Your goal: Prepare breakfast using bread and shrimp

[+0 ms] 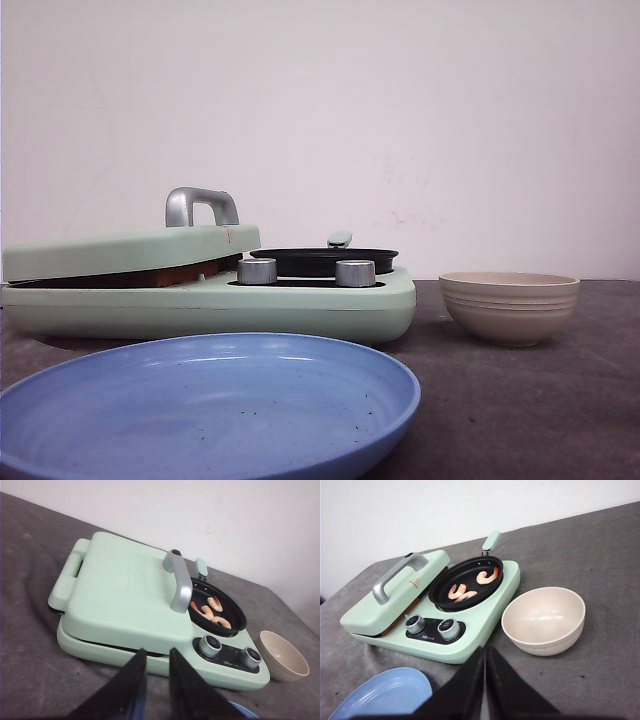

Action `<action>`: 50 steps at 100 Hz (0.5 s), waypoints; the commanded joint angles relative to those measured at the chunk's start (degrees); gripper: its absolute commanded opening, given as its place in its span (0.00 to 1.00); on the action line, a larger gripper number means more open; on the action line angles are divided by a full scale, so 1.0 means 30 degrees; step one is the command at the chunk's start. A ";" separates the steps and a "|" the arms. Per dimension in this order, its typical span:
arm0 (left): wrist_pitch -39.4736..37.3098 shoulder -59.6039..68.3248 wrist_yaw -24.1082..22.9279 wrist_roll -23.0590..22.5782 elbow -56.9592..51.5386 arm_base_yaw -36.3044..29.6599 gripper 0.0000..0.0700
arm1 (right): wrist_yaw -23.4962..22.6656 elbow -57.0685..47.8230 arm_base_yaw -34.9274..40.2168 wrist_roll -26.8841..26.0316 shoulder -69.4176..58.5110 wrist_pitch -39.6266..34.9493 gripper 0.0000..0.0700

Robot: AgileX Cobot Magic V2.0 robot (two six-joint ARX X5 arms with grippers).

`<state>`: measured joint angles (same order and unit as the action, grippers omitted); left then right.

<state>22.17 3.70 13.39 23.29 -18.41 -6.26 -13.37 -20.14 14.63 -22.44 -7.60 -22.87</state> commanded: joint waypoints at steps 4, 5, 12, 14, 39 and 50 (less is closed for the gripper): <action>-0.0605 -0.0896 -0.0903 -0.1719 0.0765 0.0124 0.00 | 0.0029 0.0036 0.0080 -0.0175 -0.0044 0.0262 0.00; -0.0765 -0.1035 -0.1115 -0.2047 0.0918 0.0153 0.00 | 0.0029 0.0036 0.0080 -0.0175 -0.0044 0.0262 0.00; -0.2856 -0.1180 -0.2331 -0.4743 0.2091 0.0401 0.00 | 0.0029 0.0036 0.0080 -0.0175 -0.0036 0.0262 0.00; -0.3555 -0.1180 -0.2557 -0.5581 0.2455 0.0495 0.00 | 0.0029 0.0036 0.0073 -0.0175 -0.0036 0.0262 0.00; -0.7890 -0.1180 -0.2616 -0.9398 0.5872 0.1617 0.00 | 0.0036 0.0036 0.0080 -0.0175 0.0022 0.0284 0.00; -0.5064 -0.1180 -0.2703 -0.9486 0.5872 0.2033 0.00 | 0.0022 0.0036 0.0080 -0.0175 0.0022 0.0277 0.00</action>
<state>2.74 0.19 5.69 -2.96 -1.83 -0.69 -13.34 -20.08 14.63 -22.57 -7.57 -22.83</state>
